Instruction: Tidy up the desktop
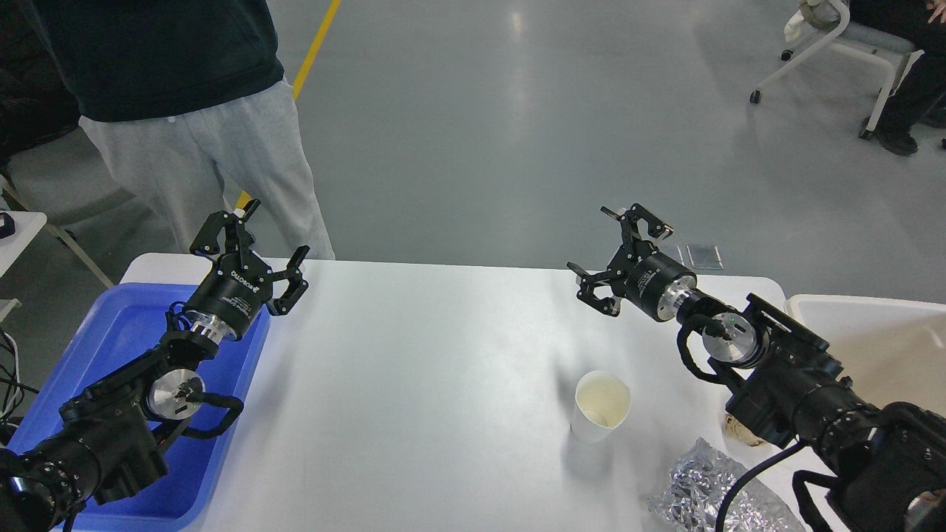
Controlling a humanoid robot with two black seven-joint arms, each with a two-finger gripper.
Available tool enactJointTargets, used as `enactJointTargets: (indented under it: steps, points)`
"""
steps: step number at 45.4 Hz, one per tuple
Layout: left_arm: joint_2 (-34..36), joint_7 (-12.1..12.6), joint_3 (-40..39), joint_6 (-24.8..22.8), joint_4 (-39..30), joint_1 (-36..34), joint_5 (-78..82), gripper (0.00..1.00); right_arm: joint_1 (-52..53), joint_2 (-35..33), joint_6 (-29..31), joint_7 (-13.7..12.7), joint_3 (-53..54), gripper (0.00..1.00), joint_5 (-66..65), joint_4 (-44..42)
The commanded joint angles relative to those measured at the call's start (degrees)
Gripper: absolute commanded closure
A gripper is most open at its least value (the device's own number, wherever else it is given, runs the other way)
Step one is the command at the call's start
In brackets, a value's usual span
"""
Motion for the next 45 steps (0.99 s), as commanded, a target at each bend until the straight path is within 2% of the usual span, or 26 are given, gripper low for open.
enactJointTargets:
  steps: [1, 17, 24, 33, 45]
  points:
    - [0.0, 0.0, 0.0, 0.0, 0.0, 0.0, 0.0, 0.00, -0.2, 0.1, 0.0, 0.1, 0.0, 0.00, 0.0, -0.1]
    - [0.1, -0.1, 0.1, 0.0, 0.0, 0.0, -0.1, 0.00, 0.2, 0.1, 0.1, 0.0, -2.0, 0.00, -0.1, 0.5]
    - [0.1, -0.1, 0.1, 0.0, 0.1, 0.0, -0.1, 0.00, 0.2, -0.6, 0.2, 0.0, -3.9, 0.00, -0.1, 3.3]
    - [0.1, -0.1, 0.1, 0.0, 0.0, 0.0, -0.1, 0.00, -2.0, -5.0, -0.3, 0.0, -4.1, 0.00, -0.1, 10.2]
    - [0.1, -0.1, 0.1, 0.0, 0.0, 0.0, -0.1, 0.00, -2.3, -10.4, -0.1, -0.1, -4.2, 0.00, -0.2, 13.9]
